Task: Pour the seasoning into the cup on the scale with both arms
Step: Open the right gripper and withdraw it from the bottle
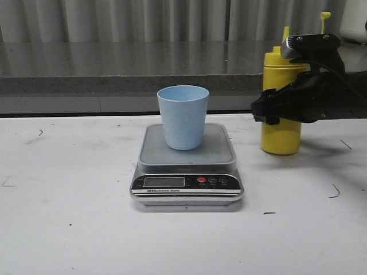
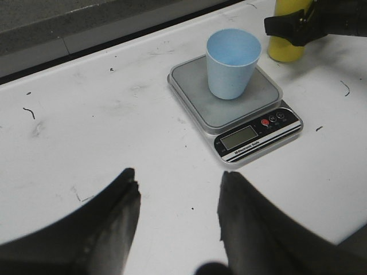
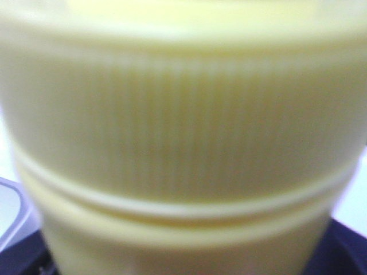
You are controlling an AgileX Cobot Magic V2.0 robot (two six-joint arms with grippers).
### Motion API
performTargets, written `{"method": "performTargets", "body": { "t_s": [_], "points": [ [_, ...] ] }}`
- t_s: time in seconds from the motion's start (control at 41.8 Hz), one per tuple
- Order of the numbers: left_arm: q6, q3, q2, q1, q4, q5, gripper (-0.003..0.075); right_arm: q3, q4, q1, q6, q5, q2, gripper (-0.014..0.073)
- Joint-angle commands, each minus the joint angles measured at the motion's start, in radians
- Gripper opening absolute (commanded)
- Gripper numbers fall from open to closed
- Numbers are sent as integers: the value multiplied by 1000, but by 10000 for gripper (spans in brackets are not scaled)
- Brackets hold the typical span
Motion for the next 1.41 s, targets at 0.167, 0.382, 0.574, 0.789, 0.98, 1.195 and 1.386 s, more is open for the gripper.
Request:
{"method": "performTargets", "body": {
  "t_s": [0.167,0.382,0.574,0.789,0.98,1.195,1.386],
  "points": [
    [-4,-26,-2,-6,-1,-71,313,-23,4,11,-2,12,-115,602],
    [-4,-26,-2,-6,-1,-71,313,-23,4,18,66,175,-175,602],
    [-4,-26,-2,-6,-1,-71,313,-23,-22,30,144,384,-225,602],
    [-4,-26,-2,-6,-1,-71,313,-23,-36,71,179,600,-306,602],
    [-4,-26,-2,-6,-1,-71,313,-23,-35,126,177,885,-410,602],
    [-4,-26,-2,-6,-1,-71,313,-23,-25,181,117,1169,-589,602],
    [-4,-26,-2,-6,-1,-71,313,-25,224,184,-179,1430,-784,602]
  ]
}}
